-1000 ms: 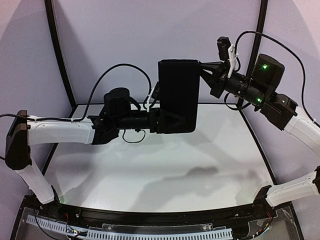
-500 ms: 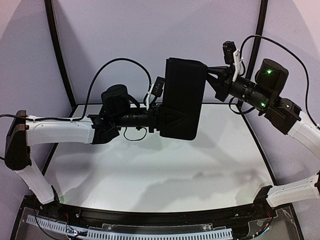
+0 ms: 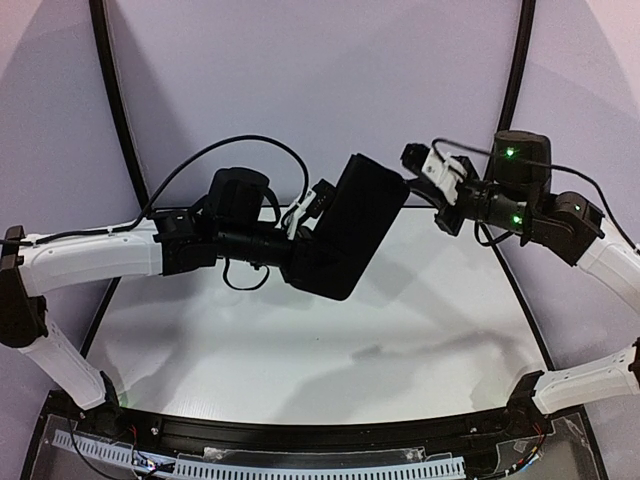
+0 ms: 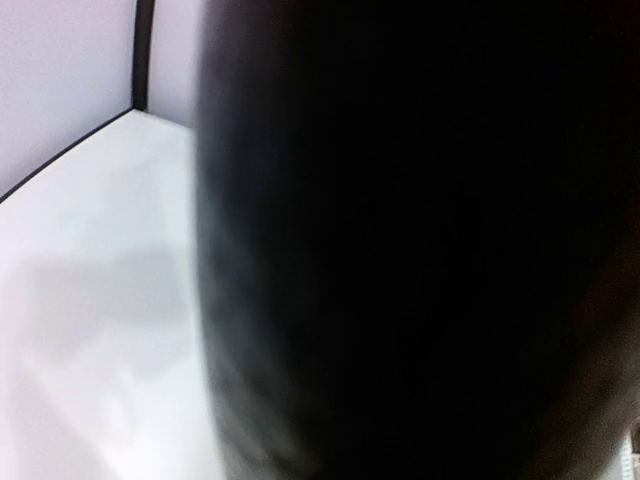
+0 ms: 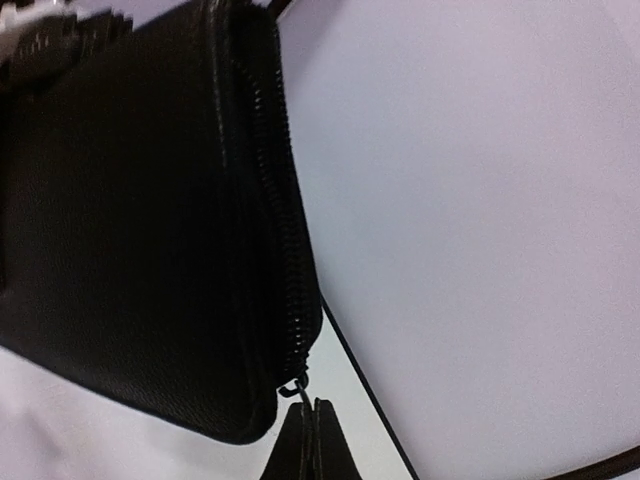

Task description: Sort the hair-cutting tools

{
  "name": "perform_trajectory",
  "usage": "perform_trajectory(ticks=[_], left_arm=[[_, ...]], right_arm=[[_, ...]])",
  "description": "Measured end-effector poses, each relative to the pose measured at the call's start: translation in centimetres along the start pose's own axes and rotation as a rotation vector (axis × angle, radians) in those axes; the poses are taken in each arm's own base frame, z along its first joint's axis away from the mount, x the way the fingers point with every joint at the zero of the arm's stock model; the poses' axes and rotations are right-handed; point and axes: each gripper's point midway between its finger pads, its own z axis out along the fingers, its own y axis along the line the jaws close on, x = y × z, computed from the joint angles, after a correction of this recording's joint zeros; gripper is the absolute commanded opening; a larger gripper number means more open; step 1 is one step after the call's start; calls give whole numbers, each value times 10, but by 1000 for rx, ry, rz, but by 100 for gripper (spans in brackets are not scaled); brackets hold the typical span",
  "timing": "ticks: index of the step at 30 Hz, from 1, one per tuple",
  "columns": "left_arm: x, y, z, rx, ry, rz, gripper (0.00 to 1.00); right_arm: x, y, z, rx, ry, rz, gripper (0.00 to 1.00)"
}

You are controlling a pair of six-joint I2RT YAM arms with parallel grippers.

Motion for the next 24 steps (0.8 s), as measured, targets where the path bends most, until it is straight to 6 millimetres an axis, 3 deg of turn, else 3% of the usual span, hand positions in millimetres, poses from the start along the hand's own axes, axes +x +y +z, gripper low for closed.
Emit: perform_trajectory(ticks=[6,17,24], left_arm=[[10,2,-3,-36,16,24,1],[40,-25,-18,96,28,-23,1],[22,-36,-26,137,82,-42,1]], right_arm=[[11,4,1,11,58,-46,0],[13,46,-5,-139,-67,67,0],[1,30,5,-77,-128,94,0]])
